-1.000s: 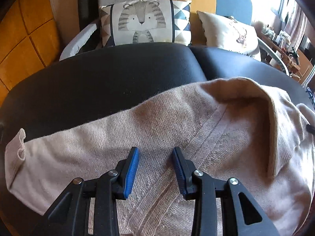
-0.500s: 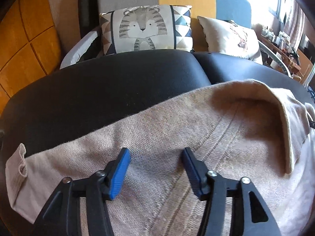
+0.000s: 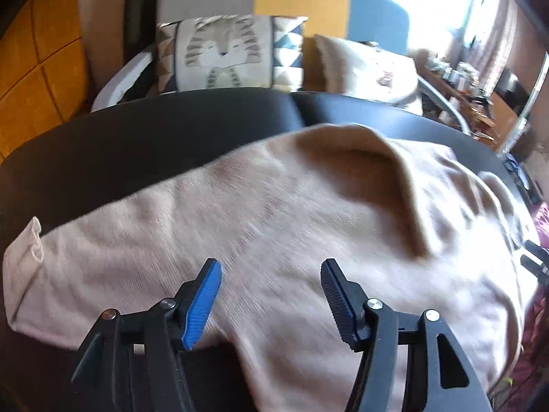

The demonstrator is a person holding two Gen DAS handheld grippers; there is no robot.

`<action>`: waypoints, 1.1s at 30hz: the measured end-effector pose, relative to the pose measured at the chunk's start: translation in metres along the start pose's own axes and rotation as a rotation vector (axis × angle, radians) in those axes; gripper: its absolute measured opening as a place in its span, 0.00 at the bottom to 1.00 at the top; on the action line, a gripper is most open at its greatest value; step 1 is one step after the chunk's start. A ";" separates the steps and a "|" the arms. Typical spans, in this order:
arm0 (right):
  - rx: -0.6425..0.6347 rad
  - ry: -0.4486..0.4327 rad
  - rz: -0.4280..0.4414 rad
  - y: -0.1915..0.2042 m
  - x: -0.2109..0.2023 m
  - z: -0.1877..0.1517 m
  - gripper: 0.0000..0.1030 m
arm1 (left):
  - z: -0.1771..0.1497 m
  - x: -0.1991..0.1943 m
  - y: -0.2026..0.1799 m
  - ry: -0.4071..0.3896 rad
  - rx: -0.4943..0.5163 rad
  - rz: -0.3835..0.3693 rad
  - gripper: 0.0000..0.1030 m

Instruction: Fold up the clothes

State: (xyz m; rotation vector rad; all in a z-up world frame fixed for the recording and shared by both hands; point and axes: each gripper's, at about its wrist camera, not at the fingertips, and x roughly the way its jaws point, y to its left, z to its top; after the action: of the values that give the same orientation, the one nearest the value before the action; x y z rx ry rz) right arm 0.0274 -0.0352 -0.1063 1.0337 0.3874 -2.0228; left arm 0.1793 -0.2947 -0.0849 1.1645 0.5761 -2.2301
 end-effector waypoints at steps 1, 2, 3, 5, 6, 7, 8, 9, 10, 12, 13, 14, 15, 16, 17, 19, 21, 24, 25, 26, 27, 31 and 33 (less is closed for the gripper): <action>-0.027 0.012 0.012 0.012 0.000 -0.008 1.00 | -0.005 -0.003 -0.006 0.005 0.011 -0.017 0.60; -0.054 0.024 0.025 0.024 -0.001 -0.015 1.00 | -0.010 -0.007 -0.012 0.010 0.022 -0.034 0.60; -0.080 0.036 0.037 0.036 -0.001 -0.023 1.00 | -0.016 -0.007 -0.018 0.019 0.041 -0.041 0.60; -0.102 0.080 0.057 0.050 0.005 -0.038 1.00 | -0.028 -0.006 -0.030 0.042 0.089 -0.044 0.60; -0.102 0.116 0.067 0.055 0.010 -0.046 1.00 | -0.033 -0.005 -0.036 0.053 0.113 -0.045 0.60; -0.103 0.153 0.076 0.060 0.014 -0.055 1.00 | -0.039 -0.004 -0.042 0.064 0.137 -0.046 0.60; -0.104 0.190 0.085 0.065 0.018 -0.063 1.00 | -0.047 0.000 -0.045 0.087 0.161 -0.034 0.60; -0.124 0.181 0.056 0.073 0.015 -0.072 1.00 | -0.054 0.003 -0.046 0.110 0.178 -0.010 0.60; -0.139 0.174 0.047 0.079 0.012 -0.077 1.00 | -0.062 0.002 -0.044 0.099 0.198 0.007 0.60; -0.154 0.156 0.035 0.089 0.005 -0.089 1.00 | -0.073 -0.004 -0.037 0.077 0.206 0.014 0.62; -0.153 0.145 0.031 0.094 0.002 -0.094 1.00 | -0.077 -0.008 -0.031 0.069 0.195 0.011 0.62; -0.153 0.133 0.027 0.099 -0.002 -0.100 1.00 | -0.082 -0.012 -0.022 0.062 0.178 0.009 0.62; -0.152 0.121 0.024 0.104 -0.005 -0.106 1.00 | -0.086 -0.015 -0.016 0.056 0.170 0.013 0.62; -0.152 0.110 0.020 0.109 -0.008 -0.111 1.00 | -0.091 -0.019 -0.011 0.050 0.168 0.019 0.62; -0.170 0.102 0.020 0.115 -0.011 -0.117 1.00 | -0.095 -0.022 -0.005 0.044 0.165 0.026 0.62; -0.214 0.101 0.029 0.125 -0.015 -0.125 1.00 | -0.103 -0.028 0.002 0.038 0.159 0.032 0.62; -0.246 0.114 0.040 0.128 -0.017 -0.127 1.00 | -0.112 -0.034 0.009 0.033 0.153 0.034 0.62; -0.204 0.091 0.048 0.113 -0.028 -0.118 1.00 | -0.116 -0.043 0.012 0.051 0.129 0.040 0.62; -0.177 0.074 0.047 0.105 -0.033 -0.113 1.00 | -0.118 -0.046 0.013 0.062 0.118 0.039 0.61; -0.150 0.058 0.047 0.098 -0.038 -0.109 1.00 | -0.118 -0.050 0.014 0.069 0.105 0.041 0.61; -0.129 0.044 0.033 0.088 -0.042 -0.105 1.00 | -0.117 -0.054 0.015 0.071 0.092 0.044 0.60; -0.039 0.026 -0.017 0.059 -0.030 -0.079 1.00 | -0.099 -0.065 0.001 0.018 0.076 0.024 0.60; -0.001 0.056 -0.029 0.049 -0.010 -0.071 1.00 | -0.082 -0.065 -0.011 -0.013 0.072 -0.004 0.60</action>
State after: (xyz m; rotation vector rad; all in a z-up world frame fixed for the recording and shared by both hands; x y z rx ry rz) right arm 0.1065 -0.0191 -0.1379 1.0916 0.4353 -2.0222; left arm 0.2529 -0.2197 -0.0728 1.1841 0.4969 -2.2775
